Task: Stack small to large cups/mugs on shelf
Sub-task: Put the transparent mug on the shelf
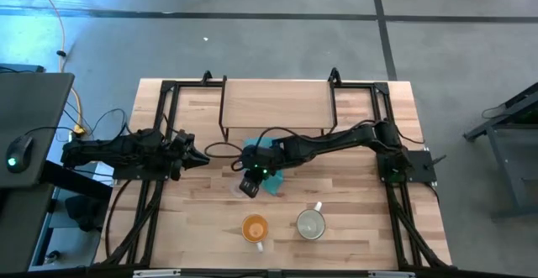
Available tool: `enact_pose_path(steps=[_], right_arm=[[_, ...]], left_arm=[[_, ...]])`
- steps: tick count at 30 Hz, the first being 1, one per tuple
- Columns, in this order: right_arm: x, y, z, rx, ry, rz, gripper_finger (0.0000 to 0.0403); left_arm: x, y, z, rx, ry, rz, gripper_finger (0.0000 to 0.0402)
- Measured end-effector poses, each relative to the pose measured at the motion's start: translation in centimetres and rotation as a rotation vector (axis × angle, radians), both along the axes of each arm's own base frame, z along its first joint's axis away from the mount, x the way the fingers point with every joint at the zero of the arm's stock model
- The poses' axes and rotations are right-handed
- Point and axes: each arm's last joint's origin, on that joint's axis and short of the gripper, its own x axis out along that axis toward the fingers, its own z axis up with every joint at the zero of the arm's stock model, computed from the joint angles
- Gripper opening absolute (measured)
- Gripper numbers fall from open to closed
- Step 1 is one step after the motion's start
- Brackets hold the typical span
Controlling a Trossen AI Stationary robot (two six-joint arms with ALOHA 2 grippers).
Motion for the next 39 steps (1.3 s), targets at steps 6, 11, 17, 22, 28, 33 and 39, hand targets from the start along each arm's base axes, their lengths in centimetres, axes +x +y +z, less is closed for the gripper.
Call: enact_pose_path(steps=[6,11,17,22,28,33,39], right_arm=[[-0.2,-0.1,-1.3,-0.006,0.059,-0.059,0.0071],[0.1,0.2,-2.1,-0.024,0.073,-0.044,0.0071],[0.2,1.2,-3.1,-0.028,0.1,0.029,0.0071],[0.1,1.5,-3.1,-0.047,0.096,0.049,0.0071],[-0.3,2.5,-3.1,-0.064,0.111,0.148,0.0071],[-0.3,2.8,-3.0,-0.07,0.097,0.167,0.0071],[-0.3,2.8,-3.0,-0.08,0.094,0.16,0.0071]], left_arm=[[0.0,0.0,0.0,-0.012,-0.001,0.003,0.0053],[0.0,0.0,0.0,-0.011,-0.002,0.01,0.0053],[0.0,0.0,0.0,-0.014,-0.004,0.013,0.0053],[0.0,0.1,0.0,-0.011,-0.004,0.022,0.0053],[0.0,0.1,0.0,-0.002,-0.003,0.028,0.0053],[0.0,0.1,0.0,0.001,-0.003,0.034,0.0053],[0.0,0.1,0.0,0.001,-0.003,0.035,0.0053]])
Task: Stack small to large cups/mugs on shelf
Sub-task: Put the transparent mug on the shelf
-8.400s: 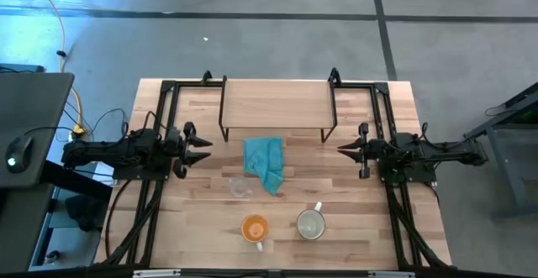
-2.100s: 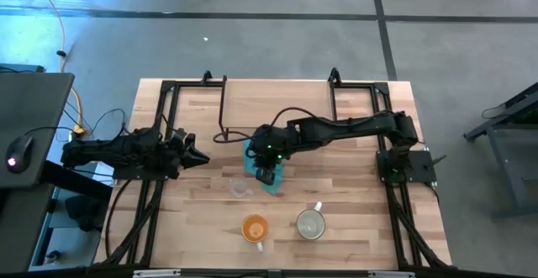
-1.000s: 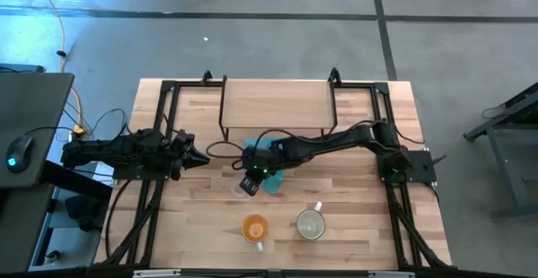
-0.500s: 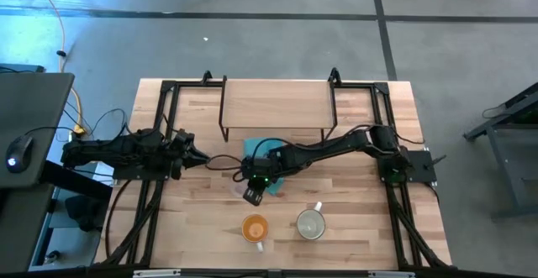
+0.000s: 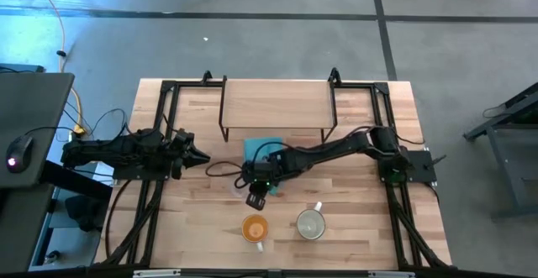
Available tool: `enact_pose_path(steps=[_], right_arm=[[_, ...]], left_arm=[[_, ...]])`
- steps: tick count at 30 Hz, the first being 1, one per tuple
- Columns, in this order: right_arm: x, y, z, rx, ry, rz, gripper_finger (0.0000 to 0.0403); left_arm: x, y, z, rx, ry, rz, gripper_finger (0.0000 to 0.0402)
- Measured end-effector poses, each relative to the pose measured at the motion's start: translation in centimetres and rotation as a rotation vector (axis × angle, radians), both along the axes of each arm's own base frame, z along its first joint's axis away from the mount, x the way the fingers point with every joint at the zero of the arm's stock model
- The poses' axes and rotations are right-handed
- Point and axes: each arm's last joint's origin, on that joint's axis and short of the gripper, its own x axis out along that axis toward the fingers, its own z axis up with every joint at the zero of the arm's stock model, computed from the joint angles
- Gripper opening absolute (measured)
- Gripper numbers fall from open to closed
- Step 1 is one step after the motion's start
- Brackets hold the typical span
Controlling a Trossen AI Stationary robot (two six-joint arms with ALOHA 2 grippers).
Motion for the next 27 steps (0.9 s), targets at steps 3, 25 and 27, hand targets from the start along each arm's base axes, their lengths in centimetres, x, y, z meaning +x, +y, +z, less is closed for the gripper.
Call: enact_pose_path(steps=[3,25,27], right_arm=[[0.0,0.1,0.0,0.0,0.001,0.001,0.0073],[0.4,0.0,-1.3,0.021,0.028,-0.028,0.011],[0.5,-0.1,-1.6,0.015,0.04,-0.031,0.011]], left_arm=[[0.0,0.0,0.0,-0.002,0.0,0.0,0.0053],[0.0,0.0,0.0,-0.004,-0.001,0.009,0.0053],[0.0,0.0,0.0,-0.004,-0.001,0.008,0.0053]])
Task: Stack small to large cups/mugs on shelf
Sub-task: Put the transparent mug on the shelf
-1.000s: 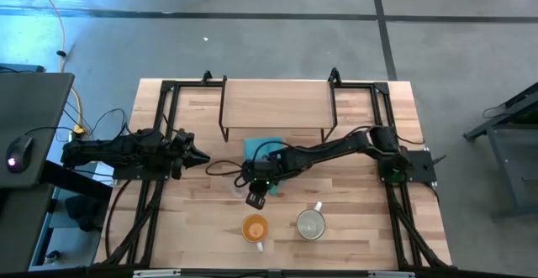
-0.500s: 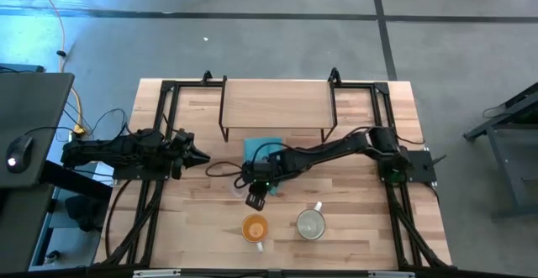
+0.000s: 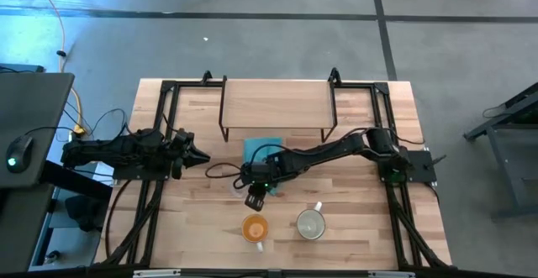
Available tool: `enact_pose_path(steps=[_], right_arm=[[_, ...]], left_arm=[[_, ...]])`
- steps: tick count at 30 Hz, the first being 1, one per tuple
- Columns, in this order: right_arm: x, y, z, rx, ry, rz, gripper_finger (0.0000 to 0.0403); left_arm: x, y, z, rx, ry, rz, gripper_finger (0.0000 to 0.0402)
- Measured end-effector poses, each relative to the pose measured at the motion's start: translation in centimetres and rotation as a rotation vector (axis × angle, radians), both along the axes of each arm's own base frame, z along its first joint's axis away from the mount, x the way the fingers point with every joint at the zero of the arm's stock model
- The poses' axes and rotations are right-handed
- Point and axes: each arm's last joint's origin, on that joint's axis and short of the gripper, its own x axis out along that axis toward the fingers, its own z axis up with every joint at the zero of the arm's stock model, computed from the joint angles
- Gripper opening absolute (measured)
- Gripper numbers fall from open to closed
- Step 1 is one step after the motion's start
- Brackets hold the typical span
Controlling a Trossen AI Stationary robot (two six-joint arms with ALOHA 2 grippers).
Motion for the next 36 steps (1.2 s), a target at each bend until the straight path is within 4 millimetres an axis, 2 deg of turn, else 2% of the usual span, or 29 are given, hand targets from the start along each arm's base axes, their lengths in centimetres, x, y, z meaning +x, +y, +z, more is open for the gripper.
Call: enact_pose_path(steps=[8,23,27,32,36], right_arm=[[0.2,0.0,-1.2,-0.011,0.026,0.007,0.011],[0.8,0.0,-1.6,0.001,-0.006,0.005,0.0107],[0.8,0.0,-1.6,0.002,-0.007,0.005,0.0079],[0.8,0.0,-1.6,0.014,-0.005,0.013,0.0018],[0.8,0.0,-1.5,0.017,-0.005,0.015,0.0011]], left_arm=[[0.0,0.0,0.0,0.001,0.0,0.0,0.0053],[0.0,0.0,0.0,0.011,0.002,0.002,0.0053],[0.0,0.0,0.0,0.012,0.002,0.001,0.0053],[0.0,0.0,0.0,0.011,0.002,0.002,0.0053],[0.0,0.0,0.0,0.011,0.002,0.002,0.0053]])
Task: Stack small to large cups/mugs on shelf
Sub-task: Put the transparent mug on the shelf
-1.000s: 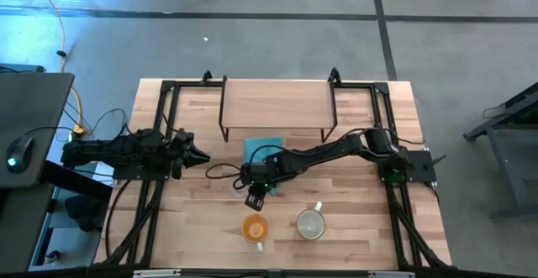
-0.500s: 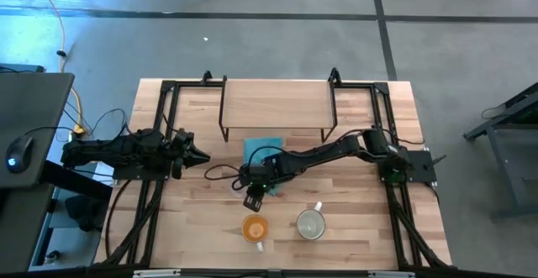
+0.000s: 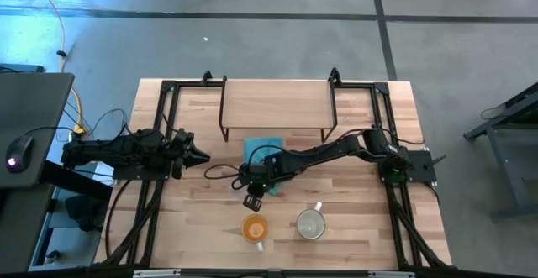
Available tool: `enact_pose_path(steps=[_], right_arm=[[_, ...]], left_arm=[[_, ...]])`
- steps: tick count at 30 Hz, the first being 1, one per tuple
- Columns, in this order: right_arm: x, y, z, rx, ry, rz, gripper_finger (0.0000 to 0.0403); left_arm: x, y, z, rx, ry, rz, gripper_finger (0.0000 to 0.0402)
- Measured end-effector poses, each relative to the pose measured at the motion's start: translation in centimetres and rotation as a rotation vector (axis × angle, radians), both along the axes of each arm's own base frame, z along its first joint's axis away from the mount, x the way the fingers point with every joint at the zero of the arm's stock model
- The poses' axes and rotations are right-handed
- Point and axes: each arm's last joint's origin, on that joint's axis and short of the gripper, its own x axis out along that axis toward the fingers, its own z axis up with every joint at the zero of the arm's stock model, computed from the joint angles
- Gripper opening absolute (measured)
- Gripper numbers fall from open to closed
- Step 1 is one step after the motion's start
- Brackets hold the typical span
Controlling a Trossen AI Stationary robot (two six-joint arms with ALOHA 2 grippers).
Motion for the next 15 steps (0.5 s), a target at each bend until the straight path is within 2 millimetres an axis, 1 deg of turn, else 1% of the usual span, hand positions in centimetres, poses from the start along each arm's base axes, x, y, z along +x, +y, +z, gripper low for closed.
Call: enact_pose_path(steps=[9,12,15], right_arm=[[0.0,0.0,0.1,0.005,0.007,-0.009,0.0005],[-0.1,0.0,0.5,0.003,0.021,-0.009,0.0003],[-0.1,-0.1,1.4,-0.012,0.033,-0.014,0.0002]], left_arm=[[0.0,0.0,0.0,0.0,0.0,0.0,0.0053],[0.0,0.0,0.0,-0.002,0.0,0.0,0.0053],[0.0,0.0,0.0,-0.002,0.0,0.001,0.0053]])
